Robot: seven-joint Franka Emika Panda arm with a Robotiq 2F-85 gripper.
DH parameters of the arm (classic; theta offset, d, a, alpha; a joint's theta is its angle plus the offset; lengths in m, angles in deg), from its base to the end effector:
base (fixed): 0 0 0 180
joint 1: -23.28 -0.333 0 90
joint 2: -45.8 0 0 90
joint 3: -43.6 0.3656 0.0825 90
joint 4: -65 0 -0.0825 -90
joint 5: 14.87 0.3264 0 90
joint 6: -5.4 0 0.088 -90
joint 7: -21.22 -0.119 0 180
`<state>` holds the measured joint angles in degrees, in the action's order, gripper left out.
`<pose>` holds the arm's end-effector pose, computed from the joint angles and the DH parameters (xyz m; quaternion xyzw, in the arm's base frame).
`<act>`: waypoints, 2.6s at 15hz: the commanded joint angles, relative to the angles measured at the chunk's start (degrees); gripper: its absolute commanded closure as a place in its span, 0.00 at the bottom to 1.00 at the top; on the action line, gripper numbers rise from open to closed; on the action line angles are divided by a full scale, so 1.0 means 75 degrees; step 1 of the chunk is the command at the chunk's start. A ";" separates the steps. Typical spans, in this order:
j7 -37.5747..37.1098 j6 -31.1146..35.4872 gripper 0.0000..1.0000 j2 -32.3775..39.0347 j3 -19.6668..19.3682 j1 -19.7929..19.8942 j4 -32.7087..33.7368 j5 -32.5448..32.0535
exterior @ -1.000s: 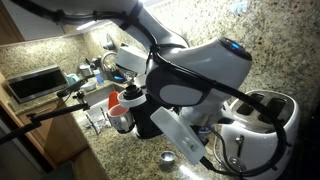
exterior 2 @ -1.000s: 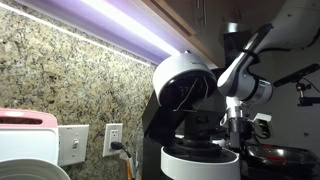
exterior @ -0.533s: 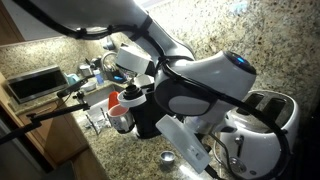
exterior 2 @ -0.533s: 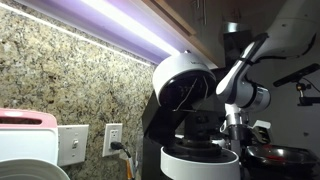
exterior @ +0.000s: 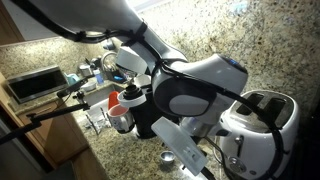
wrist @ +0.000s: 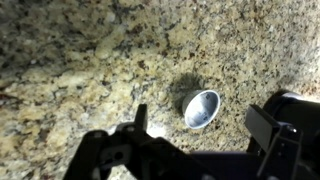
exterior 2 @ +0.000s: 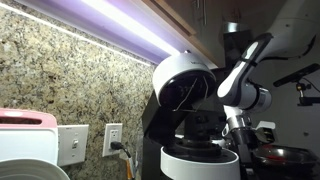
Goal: Put the filter inside the coffee maker
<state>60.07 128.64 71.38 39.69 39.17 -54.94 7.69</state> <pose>0.5007 -0.1578 0.2635 -0.9740 -0.0252 0.1022 0.2008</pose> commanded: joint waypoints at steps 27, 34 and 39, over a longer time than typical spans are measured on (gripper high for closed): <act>0.0138 -0.1316 0.00 0.0110 0.0328 0.0071 0.0181 0.0518; -0.0063 -0.0493 0.00 0.0733 0.0409 0.0028 0.0477 0.0687; -0.0241 -0.0172 0.00 0.1275 0.0551 0.0167 0.0768 0.0839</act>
<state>60.37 126.32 78.81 42.86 39.60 -51.36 12.96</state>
